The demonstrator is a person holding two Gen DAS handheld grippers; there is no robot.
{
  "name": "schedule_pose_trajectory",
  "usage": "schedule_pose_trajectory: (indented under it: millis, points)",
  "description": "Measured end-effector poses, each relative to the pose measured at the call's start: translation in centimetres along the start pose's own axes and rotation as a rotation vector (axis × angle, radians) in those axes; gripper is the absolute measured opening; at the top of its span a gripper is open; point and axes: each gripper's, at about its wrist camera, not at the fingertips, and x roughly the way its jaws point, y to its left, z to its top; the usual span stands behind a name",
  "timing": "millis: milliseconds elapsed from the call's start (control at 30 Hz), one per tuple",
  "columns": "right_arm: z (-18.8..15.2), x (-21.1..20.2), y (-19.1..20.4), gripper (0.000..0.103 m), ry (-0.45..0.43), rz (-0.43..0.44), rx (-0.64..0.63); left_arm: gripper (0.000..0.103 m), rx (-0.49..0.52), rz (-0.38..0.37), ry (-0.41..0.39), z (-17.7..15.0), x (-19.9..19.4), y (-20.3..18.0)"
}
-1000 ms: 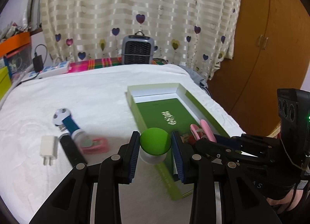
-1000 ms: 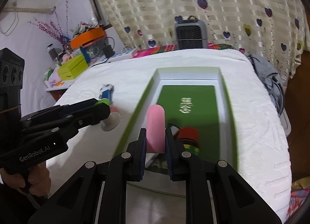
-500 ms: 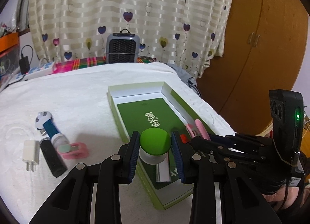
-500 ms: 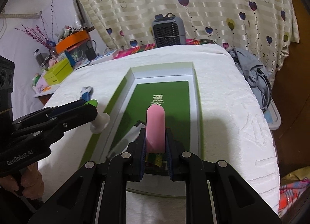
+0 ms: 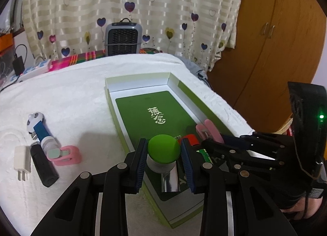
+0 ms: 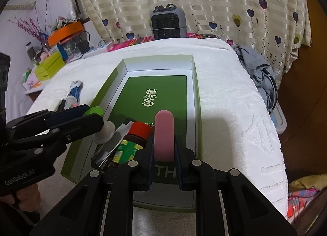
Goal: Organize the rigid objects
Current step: 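Carry the green holder with the left tool while the right tool carries the pink clip to the box, then open the right tool to drop the pink clip while the left tool releases the green holder in the box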
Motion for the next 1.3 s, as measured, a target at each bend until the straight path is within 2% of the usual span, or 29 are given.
schedule_pose_trajectory:
  millis: [333, 400, 533, 800, 1300]
  points:
    - [0.0, 0.1, 0.4, 0.021, 0.009, -0.004, -0.018, 0.032, 0.002, 0.026, 0.003, -0.1, 1.0, 0.3]
    - [0.0, 0.1, 0.5, 0.024, 0.007, -0.002, -0.023, 0.032, 0.005, 0.031, -0.005, 0.0, 1.0, 0.3]
    - [-0.1, -0.3, 0.7, 0.041, -0.006, -0.002, -0.028, 0.033, 0.006, 0.028, -0.012, 0.1, 1.0, 0.5]
    - [-0.2, -0.7, 0.7, 0.042, -0.013, -0.004, -0.024, 0.039, 0.0, 0.022, -0.039, 0.3, 0.4, 0.6]
    - [-0.4, -2.2, 0.8, 0.043, -0.042, -0.033, -0.01, 0.039, -0.015, 0.059, -0.049, -0.4, -1.4, 1.4]
